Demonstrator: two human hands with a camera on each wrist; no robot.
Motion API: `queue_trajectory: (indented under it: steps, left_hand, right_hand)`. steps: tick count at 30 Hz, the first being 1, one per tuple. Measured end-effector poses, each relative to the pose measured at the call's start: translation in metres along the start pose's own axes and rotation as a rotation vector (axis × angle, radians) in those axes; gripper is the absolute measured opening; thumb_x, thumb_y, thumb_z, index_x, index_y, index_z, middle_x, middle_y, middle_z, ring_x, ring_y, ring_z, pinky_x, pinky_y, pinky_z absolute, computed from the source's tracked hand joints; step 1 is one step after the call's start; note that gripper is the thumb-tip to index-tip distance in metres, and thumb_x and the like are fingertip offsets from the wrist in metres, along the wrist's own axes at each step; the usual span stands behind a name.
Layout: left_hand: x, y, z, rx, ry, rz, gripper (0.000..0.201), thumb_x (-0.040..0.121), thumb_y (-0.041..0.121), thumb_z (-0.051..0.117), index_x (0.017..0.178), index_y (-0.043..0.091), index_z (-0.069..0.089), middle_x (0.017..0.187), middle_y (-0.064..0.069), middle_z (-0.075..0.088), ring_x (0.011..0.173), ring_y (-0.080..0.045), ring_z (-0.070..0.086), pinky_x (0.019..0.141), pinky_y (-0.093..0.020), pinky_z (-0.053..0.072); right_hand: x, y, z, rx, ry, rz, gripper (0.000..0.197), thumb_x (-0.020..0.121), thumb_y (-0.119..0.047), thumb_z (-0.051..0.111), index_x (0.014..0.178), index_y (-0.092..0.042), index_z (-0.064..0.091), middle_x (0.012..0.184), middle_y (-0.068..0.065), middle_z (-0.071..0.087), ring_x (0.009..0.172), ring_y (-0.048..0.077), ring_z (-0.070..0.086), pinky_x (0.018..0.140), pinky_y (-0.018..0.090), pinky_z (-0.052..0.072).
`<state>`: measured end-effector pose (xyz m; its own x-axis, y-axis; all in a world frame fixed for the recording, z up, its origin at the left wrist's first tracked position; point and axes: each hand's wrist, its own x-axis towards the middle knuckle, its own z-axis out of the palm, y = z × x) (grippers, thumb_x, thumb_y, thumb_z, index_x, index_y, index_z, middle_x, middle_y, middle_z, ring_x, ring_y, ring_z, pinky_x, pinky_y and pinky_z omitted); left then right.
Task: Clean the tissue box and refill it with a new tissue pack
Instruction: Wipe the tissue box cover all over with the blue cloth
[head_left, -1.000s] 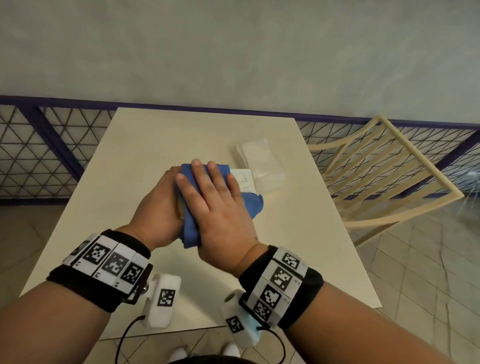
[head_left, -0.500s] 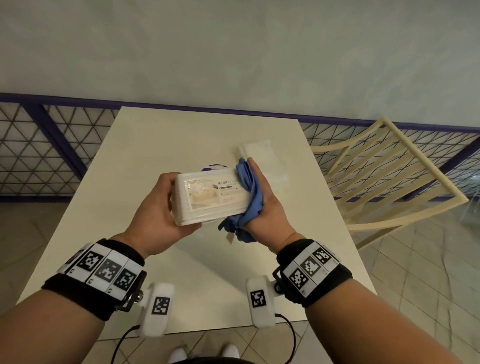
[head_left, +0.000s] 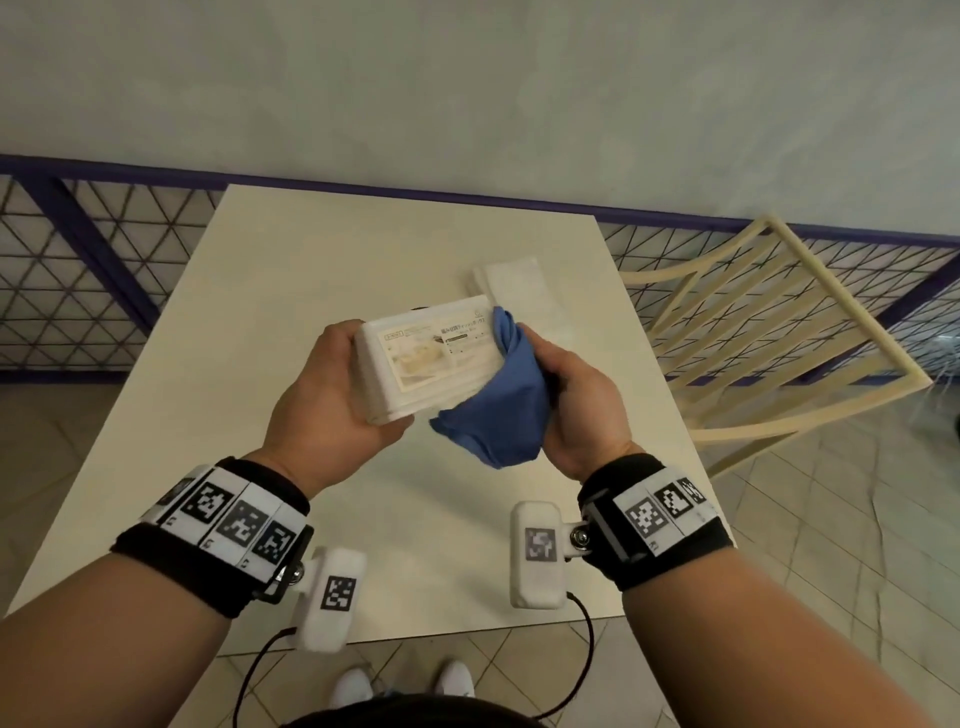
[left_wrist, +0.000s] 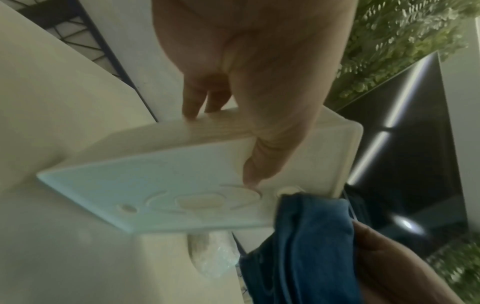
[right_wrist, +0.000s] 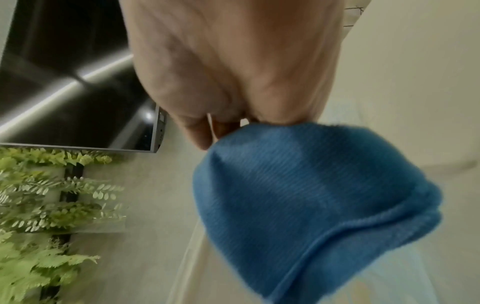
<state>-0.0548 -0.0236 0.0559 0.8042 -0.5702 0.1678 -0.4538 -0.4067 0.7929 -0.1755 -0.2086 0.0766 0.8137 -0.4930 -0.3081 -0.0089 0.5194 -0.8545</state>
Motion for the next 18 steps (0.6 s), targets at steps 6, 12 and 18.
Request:
queue_trajectory:
  steps: [6,12,18]
  left_hand:
    - [0.002,-0.027,0.028,0.518,0.102,0.318,0.078,0.058,0.028,0.076,0.124,0.010,0.039,0.115,-0.017,0.049,0.119,-0.040,0.044,0.107,-0.060,0.026]
    - [-0.008,-0.052,0.066,0.720,0.090,0.445,0.065,0.061,0.012,0.062,0.123,0.019,0.043,0.106,-0.016,0.054,0.089,-0.034,0.054,0.082,-0.043,0.033]
    - [-0.013,-0.071,0.098,0.828,-0.030,0.453,0.053,0.072,0.012,0.037,0.123,0.022,0.049,0.110,-0.011,0.061,0.095,-0.034,0.059,0.084,-0.044,0.034]
  right_hand:
    - [-0.009,0.012,-0.033,-1.040,0.190,-0.262,0.044,0.082,-0.001,0.058,0.121,-0.020,0.063,0.125,-0.002,0.060,0.113,0.010,0.054,0.101,0.021,0.039]
    - [-0.019,0.028,-0.063,-1.271,0.222,-0.259,0.040,0.082,-0.002,0.063,0.118,-0.017,0.065,0.125,-0.003,0.054,0.106,0.004,0.049,0.091,0.006,0.030]
    - [-0.015,0.034,-0.081,-1.258,0.124,-0.116,0.041,0.078,0.001,0.062,0.115,-0.017,0.067,0.123,-0.001,0.058,0.113,0.013,0.054,0.094,0.009,0.033]
